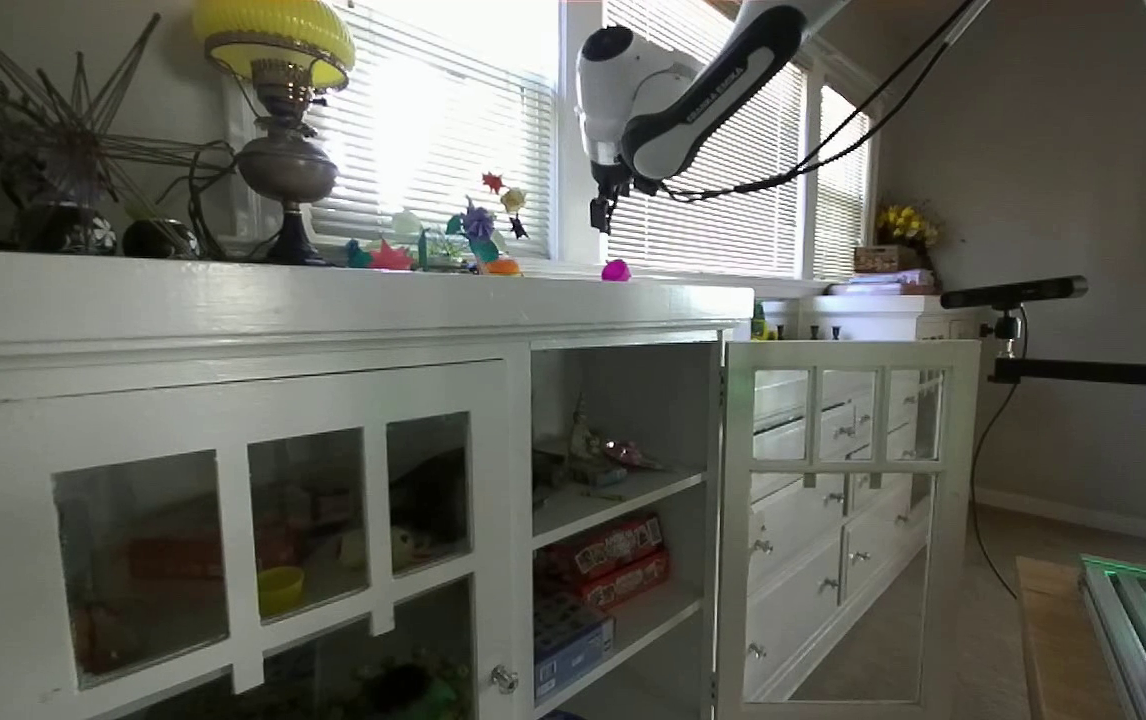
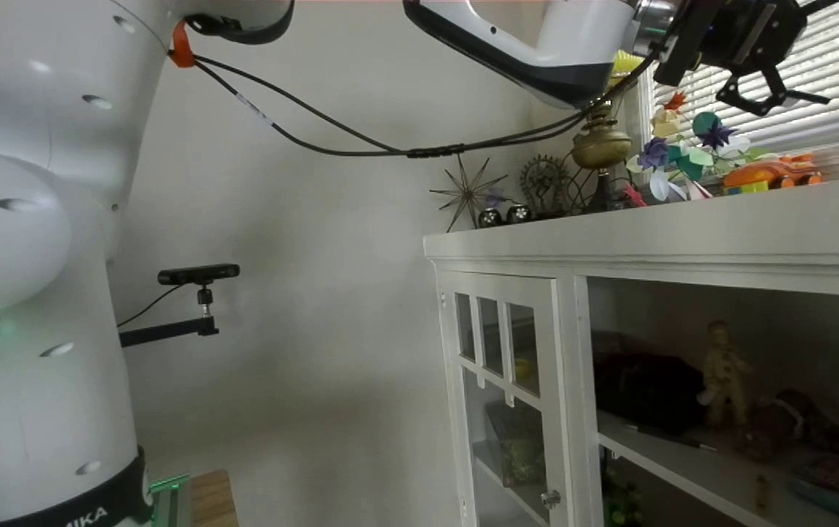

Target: Place the purple bowl on its side.

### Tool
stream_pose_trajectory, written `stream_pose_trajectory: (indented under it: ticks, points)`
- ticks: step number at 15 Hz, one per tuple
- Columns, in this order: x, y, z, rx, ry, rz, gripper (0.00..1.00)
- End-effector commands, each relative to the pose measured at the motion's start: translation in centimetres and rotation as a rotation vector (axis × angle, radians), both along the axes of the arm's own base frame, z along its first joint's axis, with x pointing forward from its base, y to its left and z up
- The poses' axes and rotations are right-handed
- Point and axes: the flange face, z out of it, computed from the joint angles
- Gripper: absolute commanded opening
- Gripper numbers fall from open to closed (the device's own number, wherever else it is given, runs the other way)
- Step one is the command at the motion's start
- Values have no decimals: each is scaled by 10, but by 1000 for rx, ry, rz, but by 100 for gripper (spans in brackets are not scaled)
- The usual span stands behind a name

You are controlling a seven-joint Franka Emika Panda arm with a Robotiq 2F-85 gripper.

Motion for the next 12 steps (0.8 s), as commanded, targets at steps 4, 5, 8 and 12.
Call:
stream_pose_trajectory:
  ticks: [4,5,8,12]
  points:
    - [-46,18,44,259,47,27,100]
    - [-52,20,50,306,50,35,100]
    - [-69,27,68,438,88,50,100]
    - [-92,39,88,624,194,84,100]
